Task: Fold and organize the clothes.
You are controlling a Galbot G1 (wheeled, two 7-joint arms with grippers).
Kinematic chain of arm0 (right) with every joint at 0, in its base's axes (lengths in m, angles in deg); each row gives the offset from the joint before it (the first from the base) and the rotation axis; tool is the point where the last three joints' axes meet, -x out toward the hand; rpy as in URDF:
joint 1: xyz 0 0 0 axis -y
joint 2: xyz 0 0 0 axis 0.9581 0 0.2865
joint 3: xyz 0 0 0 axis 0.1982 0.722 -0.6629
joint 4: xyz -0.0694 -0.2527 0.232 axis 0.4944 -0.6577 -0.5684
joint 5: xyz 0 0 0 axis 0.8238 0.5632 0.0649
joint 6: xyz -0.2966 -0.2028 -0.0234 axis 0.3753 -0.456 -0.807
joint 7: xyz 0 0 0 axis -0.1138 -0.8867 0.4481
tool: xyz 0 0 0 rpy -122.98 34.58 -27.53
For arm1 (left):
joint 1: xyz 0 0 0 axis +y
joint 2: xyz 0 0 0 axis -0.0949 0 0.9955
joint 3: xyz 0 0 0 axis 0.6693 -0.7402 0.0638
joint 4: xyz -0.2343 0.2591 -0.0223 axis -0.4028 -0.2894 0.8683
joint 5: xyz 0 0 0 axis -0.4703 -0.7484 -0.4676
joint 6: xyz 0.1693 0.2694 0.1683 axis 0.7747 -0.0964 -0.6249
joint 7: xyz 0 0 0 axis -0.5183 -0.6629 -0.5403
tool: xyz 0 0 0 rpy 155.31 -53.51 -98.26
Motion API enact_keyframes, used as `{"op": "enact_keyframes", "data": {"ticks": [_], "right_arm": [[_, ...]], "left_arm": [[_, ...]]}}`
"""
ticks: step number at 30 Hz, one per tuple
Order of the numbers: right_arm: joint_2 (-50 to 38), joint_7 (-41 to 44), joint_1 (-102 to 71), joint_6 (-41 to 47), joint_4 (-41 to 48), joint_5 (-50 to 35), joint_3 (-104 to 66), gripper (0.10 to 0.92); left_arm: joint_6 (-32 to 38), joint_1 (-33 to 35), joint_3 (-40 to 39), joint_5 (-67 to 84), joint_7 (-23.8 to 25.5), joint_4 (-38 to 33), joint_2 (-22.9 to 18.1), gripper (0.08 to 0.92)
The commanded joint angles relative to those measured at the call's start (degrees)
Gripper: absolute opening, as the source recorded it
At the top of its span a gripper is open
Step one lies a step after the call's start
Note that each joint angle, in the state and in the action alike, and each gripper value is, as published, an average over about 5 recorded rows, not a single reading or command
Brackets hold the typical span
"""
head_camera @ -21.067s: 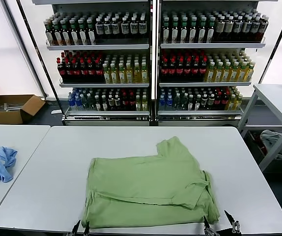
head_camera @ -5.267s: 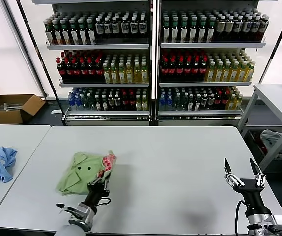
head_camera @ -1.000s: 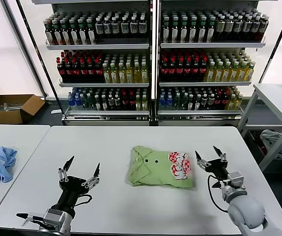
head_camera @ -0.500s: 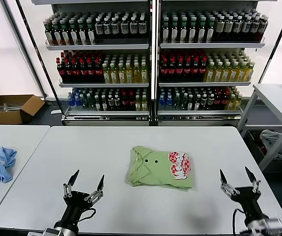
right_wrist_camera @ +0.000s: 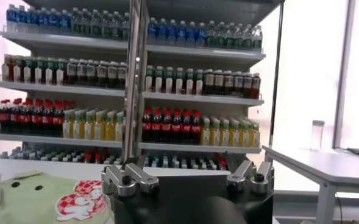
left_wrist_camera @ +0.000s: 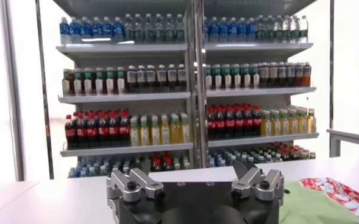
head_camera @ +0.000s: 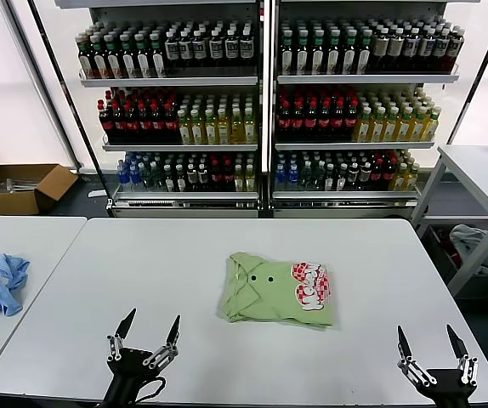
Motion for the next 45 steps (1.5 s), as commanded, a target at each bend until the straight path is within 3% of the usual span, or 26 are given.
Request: {"op": "enact_keyframes", "data": {"ticks": [1,45], "right_arm": [[1.3,-0.9,-6.2,-8.9,0.1,1.9,0.9,0.823],[1.5,-2.1,-4.9,-10.7,2.4,2.1,2.9,0.823]], "left_arm": [[2.6,1.8,-0.1,0.7,-0.4,0.0,0.1,0.823],[3.4,1.6,1.0,0.5,-1.1,2.6,0.0,0.823]]}}
